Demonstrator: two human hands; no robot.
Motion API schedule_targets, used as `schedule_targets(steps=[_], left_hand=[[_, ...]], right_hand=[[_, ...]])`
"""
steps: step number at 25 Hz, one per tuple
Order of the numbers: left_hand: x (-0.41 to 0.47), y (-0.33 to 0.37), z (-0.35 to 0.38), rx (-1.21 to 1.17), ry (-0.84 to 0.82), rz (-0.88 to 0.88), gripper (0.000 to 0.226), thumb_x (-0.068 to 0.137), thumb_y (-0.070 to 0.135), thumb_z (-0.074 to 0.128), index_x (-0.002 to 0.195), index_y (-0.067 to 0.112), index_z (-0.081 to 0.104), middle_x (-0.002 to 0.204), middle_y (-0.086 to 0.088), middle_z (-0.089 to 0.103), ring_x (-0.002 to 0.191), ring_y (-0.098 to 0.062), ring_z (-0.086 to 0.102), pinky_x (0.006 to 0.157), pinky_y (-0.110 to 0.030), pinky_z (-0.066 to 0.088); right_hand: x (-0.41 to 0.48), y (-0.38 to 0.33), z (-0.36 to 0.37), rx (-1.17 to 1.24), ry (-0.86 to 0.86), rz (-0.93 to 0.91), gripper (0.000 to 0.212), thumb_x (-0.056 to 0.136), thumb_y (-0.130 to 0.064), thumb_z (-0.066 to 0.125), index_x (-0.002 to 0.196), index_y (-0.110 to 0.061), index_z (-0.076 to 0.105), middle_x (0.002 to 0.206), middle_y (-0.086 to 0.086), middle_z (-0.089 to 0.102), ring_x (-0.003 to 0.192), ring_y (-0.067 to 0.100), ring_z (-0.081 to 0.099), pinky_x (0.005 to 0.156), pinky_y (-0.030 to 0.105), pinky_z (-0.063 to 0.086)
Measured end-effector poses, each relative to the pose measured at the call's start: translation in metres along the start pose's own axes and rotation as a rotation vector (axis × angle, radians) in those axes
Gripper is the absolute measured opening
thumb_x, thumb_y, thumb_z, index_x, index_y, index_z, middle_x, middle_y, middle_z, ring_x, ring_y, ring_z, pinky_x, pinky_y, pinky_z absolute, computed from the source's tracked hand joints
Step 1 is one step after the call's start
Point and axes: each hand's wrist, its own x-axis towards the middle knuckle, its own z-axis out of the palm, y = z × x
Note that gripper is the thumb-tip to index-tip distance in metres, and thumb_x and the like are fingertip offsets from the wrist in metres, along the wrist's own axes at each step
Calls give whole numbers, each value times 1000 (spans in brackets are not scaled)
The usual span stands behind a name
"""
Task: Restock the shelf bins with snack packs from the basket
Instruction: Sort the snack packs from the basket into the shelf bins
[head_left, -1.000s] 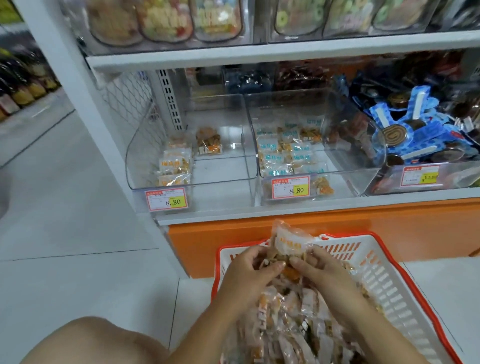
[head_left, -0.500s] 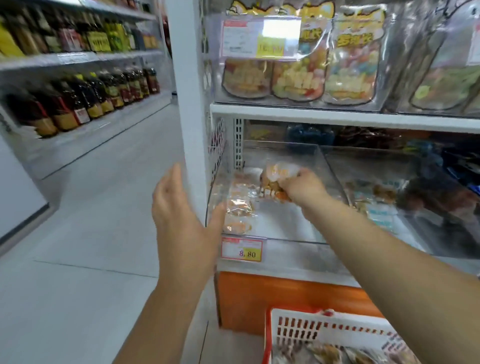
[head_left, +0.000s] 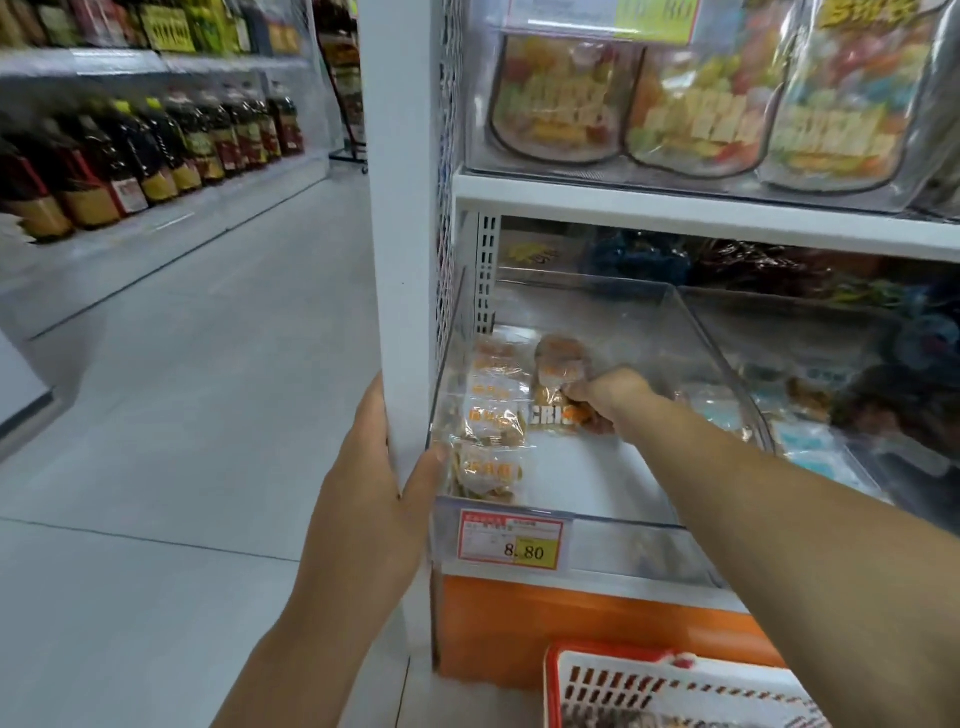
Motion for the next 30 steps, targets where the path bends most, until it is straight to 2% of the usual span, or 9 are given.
schedule_targets(steps=[3,5,8,10,14,18,23,27,30], left_hand=[[-3,1,2,5,68,2,63,90,42,57,147,34,31,141,11,49,129,-14,49,106,-43,45],[-16,9,1,25,253,56,60,92,29,61,146,30,36,143,8,45,131,-14,44,108,-35,40],[-51,25,9,-37,445,311,44,92,18,59,135,25,49,127,8,50,118,-5,51,100,-16,41],[-75,31,32,-17,264,409,36,92,17,58,127,22,55,119,11,54,109,-3,55,93,-14,46],[-123,17,110,289,-440,399,34,97,25,55,130,30,55,125,17,49,116,0,45,98,-20,41],[-170,-26,175,502,-829,249,49,96,22,55,143,27,44,146,7,42,132,-12,41,107,-29,37],[-221,-71,205,751,-819,63,69,93,15,57,151,30,23,160,-3,21,147,-26,20,118,-44,24],[-232,-95,202,772,-871,15,74,97,38,50,153,39,2,164,0,8,151,-27,4,121,-47,12],[-235,-104,199,694,-910,48,73,98,31,48,152,45,0,164,8,6,151,-22,2,121,-48,12]], right_hand=[[-13,-3,-17,-203,96,-96,48,88,-31,69,123,-2,53,105,15,64,87,28,64,78,37,56],[-46,0,-31,-193,213,-335,50,92,-31,63,134,-10,47,126,11,55,104,23,59,85,32,49],[-134,39,-57,159,330,-822,30,94,-13,56,122,-23,55,117,-6,56,100,4,56,84,18,47],[-176,91,-67,257,327,-905,28,95,-7,52,109,-31,57,106,-17,58,98,5,59,80,23,50],[-191,223,-71,73,273,-505,24,97,-7,52,108,-27,57,101,-14,60,96,12,61,78,24,48],[-196,320,-81,-263,-33,-125,24,100,-13,45,119,-16,60,106,4,67,95,23,63,60,21,35],[-205,379,-55,-51,-323,159,33,98,-12,48,130,-13,52,106,6,64,86,18,63,70,24,53],[-205,386,-45,237,-407,204,42,93,5,48,81,-32,64,81,10,55,75,17,51,62,16,48],[-198,378,-31,161,-361,302,25,94,-27,59,120,-25,60,114,9,64,98,19,59,78,23,45]])
